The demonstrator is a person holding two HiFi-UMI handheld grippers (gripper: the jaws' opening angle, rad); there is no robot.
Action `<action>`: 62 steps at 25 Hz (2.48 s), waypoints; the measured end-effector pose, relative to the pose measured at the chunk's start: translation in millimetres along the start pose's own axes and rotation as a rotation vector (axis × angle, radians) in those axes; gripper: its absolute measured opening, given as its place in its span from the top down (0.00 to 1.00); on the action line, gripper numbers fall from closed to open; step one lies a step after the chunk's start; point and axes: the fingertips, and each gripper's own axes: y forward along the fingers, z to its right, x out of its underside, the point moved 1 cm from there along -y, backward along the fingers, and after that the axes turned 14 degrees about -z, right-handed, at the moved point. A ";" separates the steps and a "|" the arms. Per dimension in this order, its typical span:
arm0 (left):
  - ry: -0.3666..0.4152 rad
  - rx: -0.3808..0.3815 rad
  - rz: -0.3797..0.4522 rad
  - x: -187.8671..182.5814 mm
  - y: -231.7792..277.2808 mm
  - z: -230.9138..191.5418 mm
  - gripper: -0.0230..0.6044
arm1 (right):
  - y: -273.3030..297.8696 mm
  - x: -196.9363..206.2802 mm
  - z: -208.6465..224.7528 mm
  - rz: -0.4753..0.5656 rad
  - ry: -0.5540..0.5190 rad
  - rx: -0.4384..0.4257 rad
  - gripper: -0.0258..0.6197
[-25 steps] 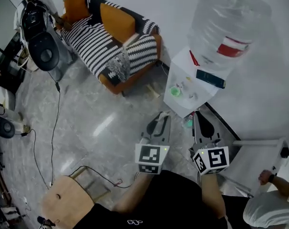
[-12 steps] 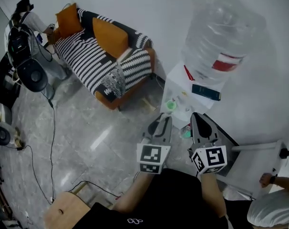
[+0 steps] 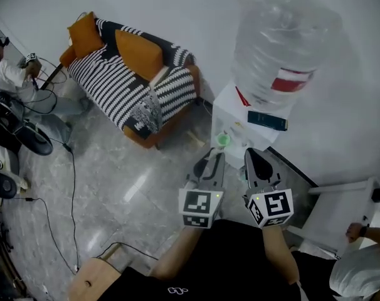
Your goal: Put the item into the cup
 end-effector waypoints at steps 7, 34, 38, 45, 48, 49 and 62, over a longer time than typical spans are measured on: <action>-0.041 0.032 -0.059 10.7 18.0 16.0 0.83 | 3.2 15.0 18.3 -0.058 0.018 -0.009 0.94; -0.139 0.007 -0.226 135.6 113.9 -14.2 0.83 | 102.1 153.3 50.5 -0.192 0.155 -0.095 0.94; -0.154 -0.004 -0.243 168.3 134.6 -25.1 0.83 | 118.5 190.3 55.8 -0.223 0.179 -0.084 0.94; -0.162 0.005 -0.277 223.3 178.0 -29.7 0.83 | 147.2 248.9 58.7 -0.248 0.192 -0.091 0.94; -0.186 0.006 -0.285 234.6 194.6 -31.8 0.83 | 161.1 270.5 54.6 -0.254 0.197 -0.097 0.94; -0.187 0.008 -0.281 238.3 198.1 -31.0 0.83 | 162.8 276.6 52.5 -0.260 0.205 -0.103 0.94; -0.009 0.115 -0.267 272.1 258.0 -29.3 0.83 | 148.8 307.0 48.2 -0.305 0.217 -0.124 0.94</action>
